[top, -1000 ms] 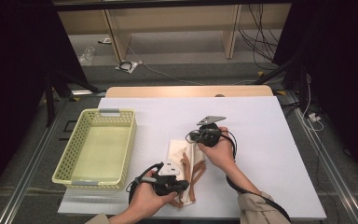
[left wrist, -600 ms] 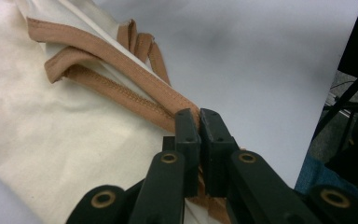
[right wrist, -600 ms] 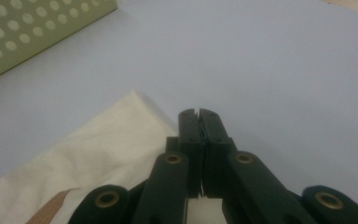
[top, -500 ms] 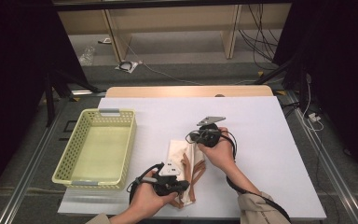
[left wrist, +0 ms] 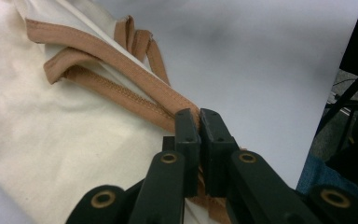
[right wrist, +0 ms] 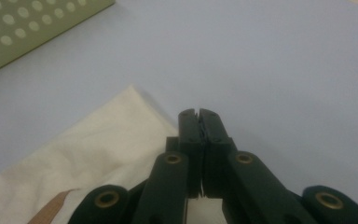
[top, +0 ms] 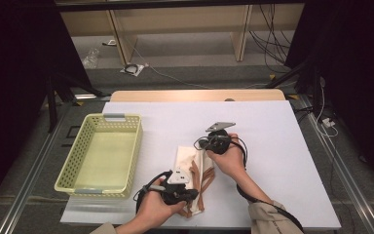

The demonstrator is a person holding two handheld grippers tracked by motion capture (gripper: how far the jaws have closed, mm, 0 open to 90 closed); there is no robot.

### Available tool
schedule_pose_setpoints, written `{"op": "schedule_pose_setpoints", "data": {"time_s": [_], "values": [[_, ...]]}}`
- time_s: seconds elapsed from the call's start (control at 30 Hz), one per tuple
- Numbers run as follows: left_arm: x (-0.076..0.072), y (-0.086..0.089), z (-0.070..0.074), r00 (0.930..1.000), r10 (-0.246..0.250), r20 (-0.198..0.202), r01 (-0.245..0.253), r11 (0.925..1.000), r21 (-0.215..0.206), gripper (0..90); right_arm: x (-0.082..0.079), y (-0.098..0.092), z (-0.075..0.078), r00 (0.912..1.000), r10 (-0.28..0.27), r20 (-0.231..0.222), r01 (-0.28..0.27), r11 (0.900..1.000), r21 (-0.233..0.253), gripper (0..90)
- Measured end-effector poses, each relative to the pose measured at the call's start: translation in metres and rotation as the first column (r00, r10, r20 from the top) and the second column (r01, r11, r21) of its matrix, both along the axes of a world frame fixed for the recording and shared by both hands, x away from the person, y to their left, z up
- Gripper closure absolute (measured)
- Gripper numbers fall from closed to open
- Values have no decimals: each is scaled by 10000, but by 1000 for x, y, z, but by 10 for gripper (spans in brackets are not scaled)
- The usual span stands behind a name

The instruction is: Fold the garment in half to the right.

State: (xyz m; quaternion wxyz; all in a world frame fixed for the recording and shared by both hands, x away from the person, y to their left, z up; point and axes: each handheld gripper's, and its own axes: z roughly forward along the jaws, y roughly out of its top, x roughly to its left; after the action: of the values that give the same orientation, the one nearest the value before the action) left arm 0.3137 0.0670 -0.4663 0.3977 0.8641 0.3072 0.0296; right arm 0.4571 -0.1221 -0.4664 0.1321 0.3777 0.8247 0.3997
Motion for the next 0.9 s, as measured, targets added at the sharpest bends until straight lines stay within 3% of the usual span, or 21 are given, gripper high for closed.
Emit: {"op": "schedule_pose_setpoints", "data": {"time_s": [0.9], "values": [[0,-5,-3,10000,-76,-1,76,9999,99,858,0,-3,-4,10000,-37,-60,37,9999,-119,892]]}}
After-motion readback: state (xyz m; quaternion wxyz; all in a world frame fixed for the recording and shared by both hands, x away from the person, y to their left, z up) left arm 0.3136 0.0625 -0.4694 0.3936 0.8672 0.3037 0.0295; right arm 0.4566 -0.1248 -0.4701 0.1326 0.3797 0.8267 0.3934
